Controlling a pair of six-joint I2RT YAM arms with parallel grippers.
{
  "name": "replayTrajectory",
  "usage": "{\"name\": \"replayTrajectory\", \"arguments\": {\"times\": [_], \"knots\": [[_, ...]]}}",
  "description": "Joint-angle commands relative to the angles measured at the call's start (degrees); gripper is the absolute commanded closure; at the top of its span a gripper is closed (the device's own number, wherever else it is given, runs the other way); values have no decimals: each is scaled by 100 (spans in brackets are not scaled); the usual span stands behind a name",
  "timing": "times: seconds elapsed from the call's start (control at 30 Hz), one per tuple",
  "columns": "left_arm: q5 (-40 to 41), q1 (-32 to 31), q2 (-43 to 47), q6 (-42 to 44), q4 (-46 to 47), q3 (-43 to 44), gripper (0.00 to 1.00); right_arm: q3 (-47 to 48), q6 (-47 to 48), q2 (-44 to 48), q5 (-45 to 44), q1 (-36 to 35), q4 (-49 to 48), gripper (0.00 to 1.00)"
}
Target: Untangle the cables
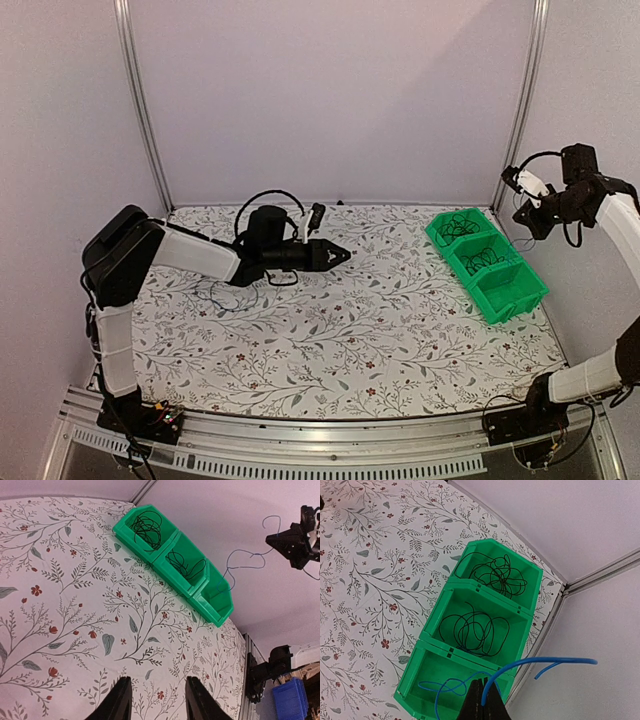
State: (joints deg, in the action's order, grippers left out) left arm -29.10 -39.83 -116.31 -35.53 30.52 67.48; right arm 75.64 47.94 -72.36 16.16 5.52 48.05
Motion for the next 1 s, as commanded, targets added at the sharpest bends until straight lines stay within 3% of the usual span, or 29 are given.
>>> {"name": "replayTrajectory", "arguments": {"times": [0.0, 0.33, 0.67, 0.97], "knots": [[-41, 80, -14, 12, -36, -42, 65, -442, 193, 141, 23, 237, 20, 100], [97, 102, 231, 112, -177, -210, 64, -1646, 40, -478, -49, 283, -836, 100], [356, 186, 629, 347, -428, -516, 65, -1843, -92, -1605, -222, 287, -1049, 100], [737, 327, 1010, 477, -869, -719, 65, -2092, 115, -1965, -565, 288, -1004, 100]]}}
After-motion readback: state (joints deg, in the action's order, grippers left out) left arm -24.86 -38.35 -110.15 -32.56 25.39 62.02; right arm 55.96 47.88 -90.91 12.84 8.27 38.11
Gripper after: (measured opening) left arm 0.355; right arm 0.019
